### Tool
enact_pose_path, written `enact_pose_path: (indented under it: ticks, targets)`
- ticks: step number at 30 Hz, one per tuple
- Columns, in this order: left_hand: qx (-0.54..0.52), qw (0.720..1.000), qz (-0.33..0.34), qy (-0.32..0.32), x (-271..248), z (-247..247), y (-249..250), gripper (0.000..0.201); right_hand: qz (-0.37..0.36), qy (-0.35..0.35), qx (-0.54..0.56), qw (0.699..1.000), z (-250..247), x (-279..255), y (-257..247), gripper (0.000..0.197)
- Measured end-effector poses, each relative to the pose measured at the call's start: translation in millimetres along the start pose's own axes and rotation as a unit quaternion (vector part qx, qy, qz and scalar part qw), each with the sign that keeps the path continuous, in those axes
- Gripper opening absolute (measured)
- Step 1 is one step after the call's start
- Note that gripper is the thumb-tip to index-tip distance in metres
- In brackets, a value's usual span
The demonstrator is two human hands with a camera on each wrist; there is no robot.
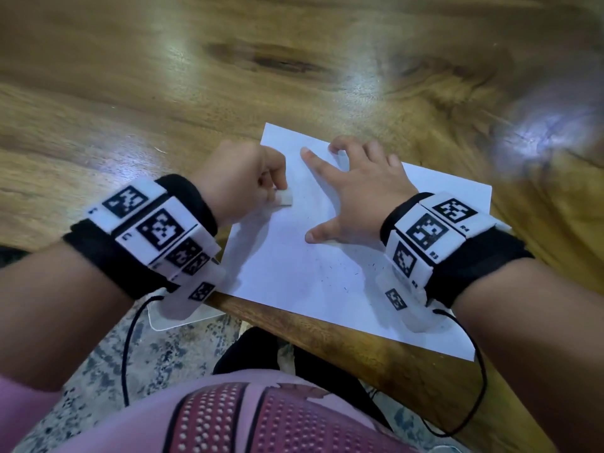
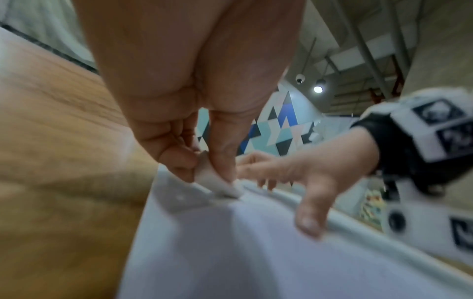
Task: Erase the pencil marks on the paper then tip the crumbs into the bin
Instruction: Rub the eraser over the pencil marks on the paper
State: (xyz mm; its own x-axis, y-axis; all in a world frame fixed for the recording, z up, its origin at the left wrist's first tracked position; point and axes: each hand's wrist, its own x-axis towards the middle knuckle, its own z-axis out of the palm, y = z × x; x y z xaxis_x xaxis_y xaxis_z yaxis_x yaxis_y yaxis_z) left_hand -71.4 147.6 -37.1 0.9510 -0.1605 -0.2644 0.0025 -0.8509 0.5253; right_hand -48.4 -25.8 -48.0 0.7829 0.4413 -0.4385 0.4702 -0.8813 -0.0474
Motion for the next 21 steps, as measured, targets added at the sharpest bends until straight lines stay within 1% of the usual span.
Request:
enact_pose_path:
  ticks: [2, 5, 7, 9, 10, 11, 13, 15, 18, 19, 20, 21]
  targets:
    - [-0.005, 1.000, 0.001, -0.007, -8, 4, -2, 0.014, -0.002, -0.001, -0.004, 1.000, 0, 1, 0, 0.109]
    - [0.000, 0.997, 0.022, -0.079, -40, 9, -9, 0.024, -0.002, -0.005, -0.002, 1.000, 0, 1, 1, 0.109]
    - [0.015, 0.992, 0.025, -0.122, -51, 10, -12, 0.021, -0.003, -0.005, 0.003, 1.000, 0, 1, 2, 0.109]
    - [0.012, 0.991, 0.017, -0.134, -47, 7, -11, 0.017, -0.004, -0.004, 0.007, 1.000, 0, 1, 1, 0.108]
    - [-0.004, 0.992, 0.008, -0.122, -40, 4, -9, 0.015, -0.005, -0.004, 0.007, 1.000, -1, 0, 1, 0.108]
    - [-0.018, 0.995, 0.000, -0.096, -32, 2, -6, 0.011, -0.008, -0.002, 0.007, 1.000, -1, 0, 1, 0.106]
    - [-0.030, 0.999, -0.012, -0.042, -14, 0, -2, 0.016, -0.013, -0.001, 0.017, 1.000, -3, -2, 2, 0.099]
    - [-0.023, 0.999, -0.016, -0.016, 1, 1, 3, 0.019, -0.015, -0.003, 0.038, 0.999, -4, -3, 4, 0.093]
    - [0.010, 1.000, -0.008, 0.017, 8, 4, 10, 0.014, -0.013, -0.007, 0.044, 0.999, -4, -4, 6, 0.091]
    - [0.015, 1.000, 0.001, 0.026, 5, 6, 9, 0.010, -0.012, -0.008, 0.044, 0.999, -4, -3, 6, 0.091]
    - [0.016, 1.000, 0.016, 0.019, -3, 7, 8, 0.006, -0.011, -0.008, 0.045, 0.999, -5, -3, 6, 0.091]
    - [0.016, 0.999, 0.030, -0.013, -12, 9, 5, 0.008, -0.012, -0.007, 0.047, 0.999, -5, -4, 6, 0.091]
